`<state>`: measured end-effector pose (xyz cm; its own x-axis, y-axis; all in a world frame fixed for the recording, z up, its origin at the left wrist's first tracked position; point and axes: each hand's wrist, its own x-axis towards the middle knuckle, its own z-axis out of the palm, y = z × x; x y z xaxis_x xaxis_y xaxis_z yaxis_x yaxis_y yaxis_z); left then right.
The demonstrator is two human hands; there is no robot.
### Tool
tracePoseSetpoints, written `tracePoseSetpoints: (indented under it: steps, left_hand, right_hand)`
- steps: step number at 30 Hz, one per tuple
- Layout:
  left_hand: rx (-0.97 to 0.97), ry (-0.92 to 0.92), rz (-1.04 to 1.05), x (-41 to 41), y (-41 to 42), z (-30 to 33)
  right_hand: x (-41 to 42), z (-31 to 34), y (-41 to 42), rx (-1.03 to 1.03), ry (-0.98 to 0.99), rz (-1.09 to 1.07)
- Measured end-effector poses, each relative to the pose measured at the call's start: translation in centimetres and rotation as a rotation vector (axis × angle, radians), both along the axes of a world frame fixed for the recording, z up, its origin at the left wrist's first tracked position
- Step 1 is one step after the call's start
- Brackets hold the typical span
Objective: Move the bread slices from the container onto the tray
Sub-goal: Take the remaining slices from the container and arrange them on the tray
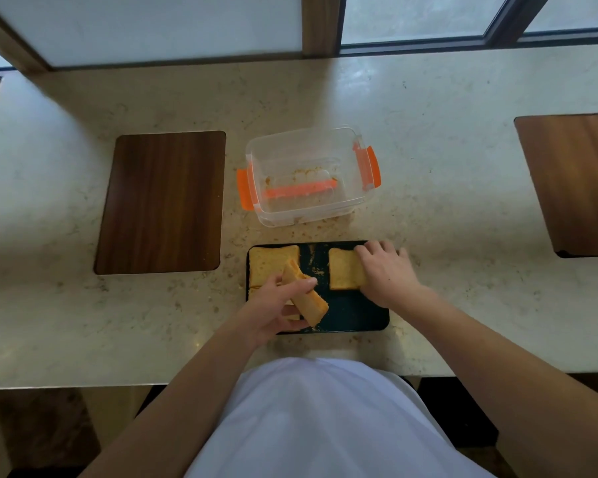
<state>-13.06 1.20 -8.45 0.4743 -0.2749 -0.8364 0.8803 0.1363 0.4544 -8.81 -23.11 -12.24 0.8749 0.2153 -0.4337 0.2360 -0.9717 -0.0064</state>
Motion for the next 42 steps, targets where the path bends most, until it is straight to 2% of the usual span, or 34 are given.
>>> tracePoseSetpoints:
  steps: [20,23,25,28,30,32,37,39,42]
  left_hand:
    - [0.001,0.003,0.017,-0.1,-0.1,0.1]
    - [0.005,-0.010,0.054,-0.1,-0.2,0.3]
    - [0.001,-0.039,0.068,0.1,-0.4,0.5]
    - [0.038,-0.100,0.035,0.3,-0.9,0.8]
    - [0.058,-0.126,0.024,0.4,-1.3,0.7]
    - [0.048,-0.128,0.022,0.5,-1.7,0.7]
    - [0.059,-0.107,0.000,0.8,-2.3,0.8]
    - [0.076,-0.097,-0.017,0.8,-2.5,0.9]
    - [0.097,-0.104,-0.062,0.6,-2.7,0.9]
  right_hand:
    - [0.5,1.2,0.5,0.002,-0.026,0.007]
    - [-1.2,2.2,1.4,0.194,-0.008,-0.034]
    - [-3.0,3.1,2.3,0.496,0.047,-0.105]
    - [-4.8,5.2,3.3,1.000,0.171,-0.434]
    - [-4.9,6.4,3.7,1.212,0.258,-0.621]
    - [-4.8,7.3,3.7,1.262,0.304,-0.618]
    - [-4.8,7.6,3.4,1.077,0.165,-0.491]
    - [-4.8,7.3,2.9,1.038,0.118,-0.508]
    - [-5.2,6.7,1.9,1.082,0.162,-0.621]
